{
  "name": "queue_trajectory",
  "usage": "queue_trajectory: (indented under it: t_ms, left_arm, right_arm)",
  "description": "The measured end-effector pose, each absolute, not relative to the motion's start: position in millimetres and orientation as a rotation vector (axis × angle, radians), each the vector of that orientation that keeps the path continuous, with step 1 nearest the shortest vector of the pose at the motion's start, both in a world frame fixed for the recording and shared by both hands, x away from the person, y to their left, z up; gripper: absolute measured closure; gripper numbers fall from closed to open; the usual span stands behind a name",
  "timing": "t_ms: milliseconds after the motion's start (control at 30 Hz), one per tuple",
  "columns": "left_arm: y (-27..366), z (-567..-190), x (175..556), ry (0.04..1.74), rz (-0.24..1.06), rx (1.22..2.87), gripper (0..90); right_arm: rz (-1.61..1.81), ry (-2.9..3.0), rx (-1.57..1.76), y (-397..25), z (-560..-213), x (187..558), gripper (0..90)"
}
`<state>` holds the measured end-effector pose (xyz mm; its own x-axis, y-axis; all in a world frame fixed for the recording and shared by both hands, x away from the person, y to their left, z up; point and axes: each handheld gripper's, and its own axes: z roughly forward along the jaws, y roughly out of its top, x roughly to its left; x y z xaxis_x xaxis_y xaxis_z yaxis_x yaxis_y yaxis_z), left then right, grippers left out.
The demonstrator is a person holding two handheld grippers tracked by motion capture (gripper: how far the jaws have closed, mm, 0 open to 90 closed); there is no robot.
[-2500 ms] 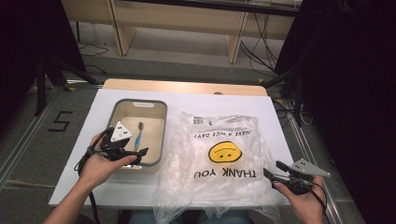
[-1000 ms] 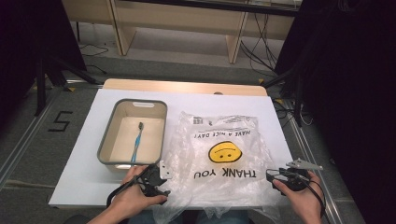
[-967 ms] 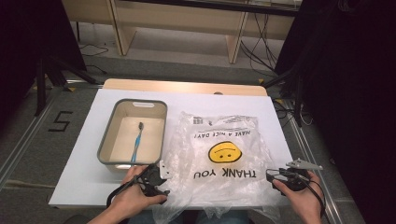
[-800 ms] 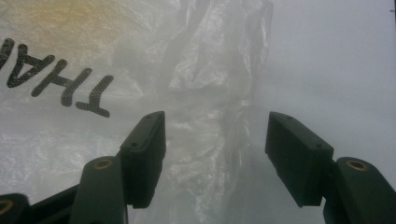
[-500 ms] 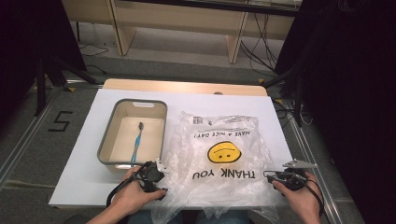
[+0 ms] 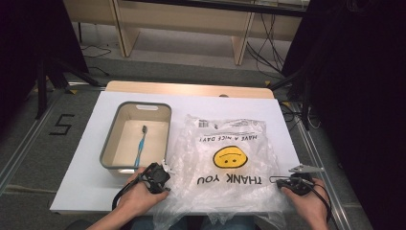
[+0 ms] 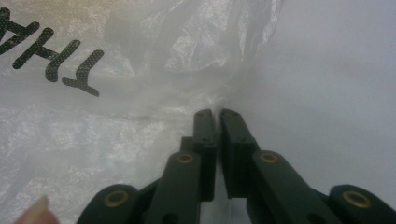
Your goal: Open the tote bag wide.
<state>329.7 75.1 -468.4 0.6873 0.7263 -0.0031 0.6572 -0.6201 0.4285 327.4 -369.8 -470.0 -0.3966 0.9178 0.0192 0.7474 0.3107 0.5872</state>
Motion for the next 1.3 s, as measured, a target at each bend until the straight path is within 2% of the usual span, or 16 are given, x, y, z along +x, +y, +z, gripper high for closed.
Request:
queue_trajectory:
  t_ms: [100, 367, 533, 933, 1300]
  left_arm:
    - [72.8, -468.1, 329.3, 1.066, 0.251, 2.514, 77.1]
    - [65.4, -468.1, 328.8, 1.056, 0.282, 2.531, 89.4]
    - [66.4, -468.0, 329.6, 1.056, 0.280, 2.512, 89.7]
    - [50.8, -453.6, 333.9, 0.991, 0.364, 2.495, 89.7]
    - [32.9, -418.7, 368.9, 0.985, 0.408, 2.400, 89.8]
  right_arm:
    - [0.752, 2.271, 1.503, -369.3, -469.8, 327.2, 89.9]
    - [0.752, 2.269, 1.537, -368.3, -468.7, 326.1, 90.0]
    - [0.762, 2.251, 1.552, -369.6, -467.4, 325.2, 90.0]
    - [0.788, 2.162, 1.604, -381.3, -460.5, 322.1, 90.0]
    - [0.812, 2.083, 1.634, -387.1, -455.4, 320.7, 90.0]
